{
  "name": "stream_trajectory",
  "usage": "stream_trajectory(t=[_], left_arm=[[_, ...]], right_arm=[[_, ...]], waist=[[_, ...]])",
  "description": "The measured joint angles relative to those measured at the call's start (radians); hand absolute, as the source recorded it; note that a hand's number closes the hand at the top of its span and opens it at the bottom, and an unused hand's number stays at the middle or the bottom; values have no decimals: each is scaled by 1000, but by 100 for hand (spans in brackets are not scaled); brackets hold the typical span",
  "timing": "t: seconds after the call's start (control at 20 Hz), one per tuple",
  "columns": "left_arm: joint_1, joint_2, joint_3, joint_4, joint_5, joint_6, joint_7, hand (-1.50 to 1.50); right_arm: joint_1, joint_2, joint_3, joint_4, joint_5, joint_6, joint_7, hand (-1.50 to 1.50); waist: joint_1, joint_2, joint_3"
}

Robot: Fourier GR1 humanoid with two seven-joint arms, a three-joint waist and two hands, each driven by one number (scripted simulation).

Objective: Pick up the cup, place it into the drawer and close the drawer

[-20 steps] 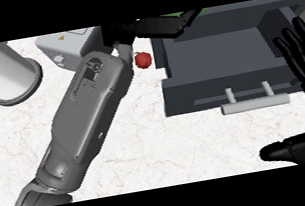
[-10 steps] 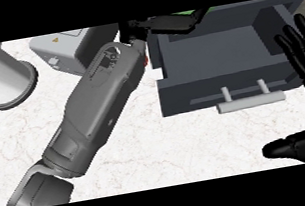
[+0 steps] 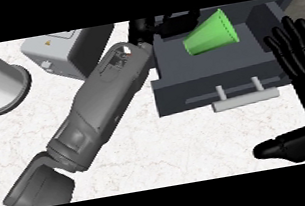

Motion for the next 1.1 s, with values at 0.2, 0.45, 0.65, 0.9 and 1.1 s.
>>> stream_trajectory(t=[0.2, 0.45, 0.65, 0.9, 1.1], left_arm=[[-9, 0, -69, 36, 23, 25, 1, 150], [-27, 0, -157, 63, 30, 66, 37, -150], [-32, 0, -184, 68, 55, 78, 34, -150], [-10, 0, -182, 27, 124, 67, -21, -150], [-10, 0, -155, -7, 181, 42, -84, -150]], right_arm=[[-11, -1, 6, -3, -7, 3, 13, -150], [-39, -14, -5, 2, -26, 13, 22, -150], [-56, -8, -4, 10, -39, 12, 26, -150], [-32, -7, -13, 5, -77, 35, 12, -150], [-26, -7, -19, -3, -116, 45, 26, -150]], waist=[[-16, 4, 0], [-30, 7, 1], [-34, 10, 0], [-33, 9, 0], [-13, 4, 0]])
